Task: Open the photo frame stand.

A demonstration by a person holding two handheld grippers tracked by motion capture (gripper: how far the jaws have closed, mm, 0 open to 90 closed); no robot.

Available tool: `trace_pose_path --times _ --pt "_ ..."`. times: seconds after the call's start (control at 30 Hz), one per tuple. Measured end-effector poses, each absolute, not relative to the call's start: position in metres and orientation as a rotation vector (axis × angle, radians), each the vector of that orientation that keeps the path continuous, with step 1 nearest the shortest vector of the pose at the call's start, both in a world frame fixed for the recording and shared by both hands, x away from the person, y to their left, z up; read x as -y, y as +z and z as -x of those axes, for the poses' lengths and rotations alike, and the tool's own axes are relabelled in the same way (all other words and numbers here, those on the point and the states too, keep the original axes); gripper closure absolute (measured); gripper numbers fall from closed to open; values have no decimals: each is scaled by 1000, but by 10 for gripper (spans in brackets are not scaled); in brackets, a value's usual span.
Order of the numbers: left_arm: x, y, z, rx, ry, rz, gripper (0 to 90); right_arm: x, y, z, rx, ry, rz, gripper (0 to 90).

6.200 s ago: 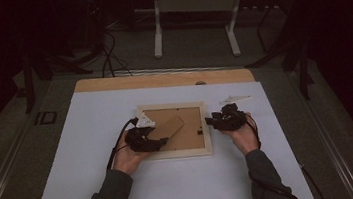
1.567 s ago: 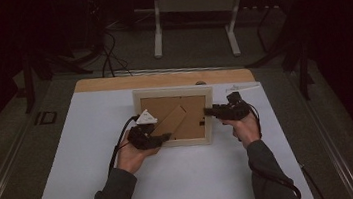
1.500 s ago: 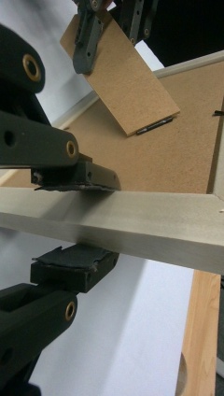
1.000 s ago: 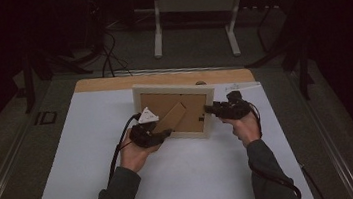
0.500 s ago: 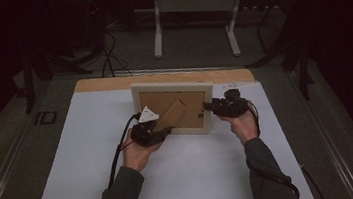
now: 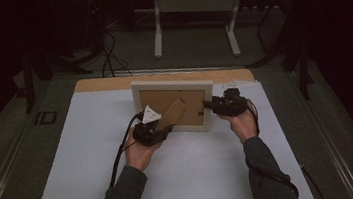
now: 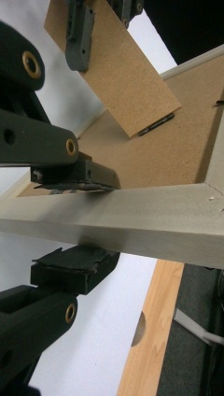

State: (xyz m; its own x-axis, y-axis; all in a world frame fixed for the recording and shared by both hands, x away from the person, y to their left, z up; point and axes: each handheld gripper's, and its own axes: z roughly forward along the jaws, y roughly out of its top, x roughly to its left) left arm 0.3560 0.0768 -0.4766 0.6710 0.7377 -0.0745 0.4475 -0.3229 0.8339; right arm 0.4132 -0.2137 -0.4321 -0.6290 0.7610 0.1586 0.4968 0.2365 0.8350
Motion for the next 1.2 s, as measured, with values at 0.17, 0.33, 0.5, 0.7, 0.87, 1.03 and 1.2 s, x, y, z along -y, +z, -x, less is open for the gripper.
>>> trace_pose_path --times 0.17,0.33,0.5,0.7,0.87,1.03,1.2 --pt "-76 -476 -357 -921 431 -1966 662 211 -430 -414 -2221 1333 -1158 611" --pt "-70 -479 -357 -970 499 -1965 666 203 -432 -414 -2225 1296 -1112 610" --pt "-70 -481 -357 -983 478 -1958 677 200 -434 -415 -2240 1273 -1091 605" --pt "-71 -481 -356 -980 444 -1973 677 202 -436 -414 -2254 1280 -1088 606" --pt "-73 -481 -355 -960 410 -2003 658 202 -436 -410 -2263 1285 -1065 604" --pt "-78 -478 -355 -959 388 -1980 656 202 -437 -406 -2269 1302 -1051 606" --pt "-81 -475 -353 -941 377 -1989 641 202 -438 -402 -2273 1311 -1025 603"
